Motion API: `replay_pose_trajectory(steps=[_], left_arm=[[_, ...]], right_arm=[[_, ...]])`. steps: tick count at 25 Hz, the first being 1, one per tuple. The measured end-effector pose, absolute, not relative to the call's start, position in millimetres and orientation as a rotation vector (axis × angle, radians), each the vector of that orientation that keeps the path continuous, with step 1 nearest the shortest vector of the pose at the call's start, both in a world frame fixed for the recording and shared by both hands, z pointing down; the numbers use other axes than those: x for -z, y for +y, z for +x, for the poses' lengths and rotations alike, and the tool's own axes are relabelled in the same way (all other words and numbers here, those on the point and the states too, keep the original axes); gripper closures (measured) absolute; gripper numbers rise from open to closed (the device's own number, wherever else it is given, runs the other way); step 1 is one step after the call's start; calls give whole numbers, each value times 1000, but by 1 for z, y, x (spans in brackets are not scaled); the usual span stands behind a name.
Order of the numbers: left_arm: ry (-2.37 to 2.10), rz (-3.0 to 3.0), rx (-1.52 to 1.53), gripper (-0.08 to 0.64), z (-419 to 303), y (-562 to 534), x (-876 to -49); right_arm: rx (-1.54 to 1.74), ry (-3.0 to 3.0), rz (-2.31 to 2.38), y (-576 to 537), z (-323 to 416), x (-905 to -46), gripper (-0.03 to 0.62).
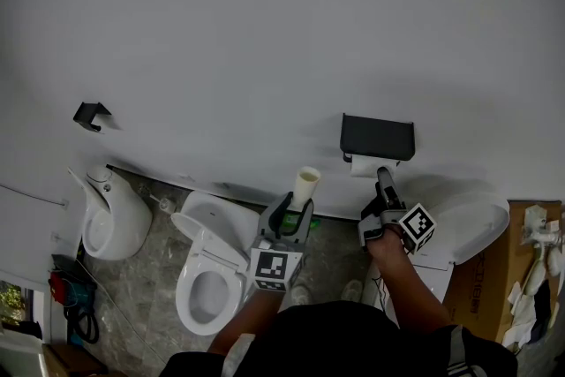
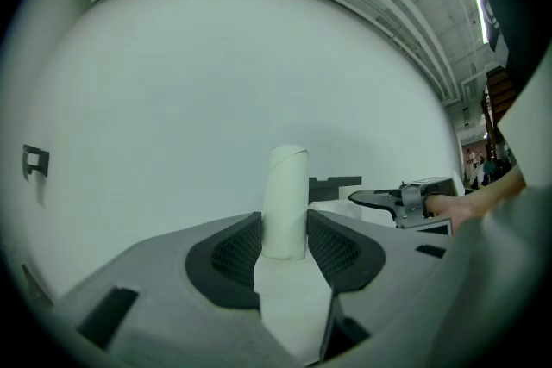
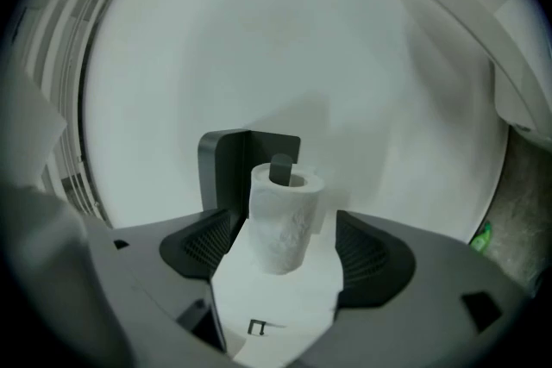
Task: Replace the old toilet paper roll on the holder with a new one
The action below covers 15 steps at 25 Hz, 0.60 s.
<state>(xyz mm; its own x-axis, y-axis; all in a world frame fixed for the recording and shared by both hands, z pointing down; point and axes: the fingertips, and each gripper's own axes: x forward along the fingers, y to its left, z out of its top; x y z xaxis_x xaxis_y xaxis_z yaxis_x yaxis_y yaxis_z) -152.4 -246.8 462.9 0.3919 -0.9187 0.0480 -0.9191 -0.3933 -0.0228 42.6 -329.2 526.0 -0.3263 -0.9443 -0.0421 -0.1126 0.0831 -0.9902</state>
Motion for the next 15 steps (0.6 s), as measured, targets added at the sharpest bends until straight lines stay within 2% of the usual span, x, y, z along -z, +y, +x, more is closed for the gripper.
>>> replay_pose_trajectory(steps=[9,15], left_arm=[[-1662,2651,-59,399,-128,-253,-462],[-1628,2668,-43,400,-113,-256,-461]], right_arm=[[1048,2005,-1249,-284,67,-494,256],[547,2395,-1486,-265,71,-459,261]])
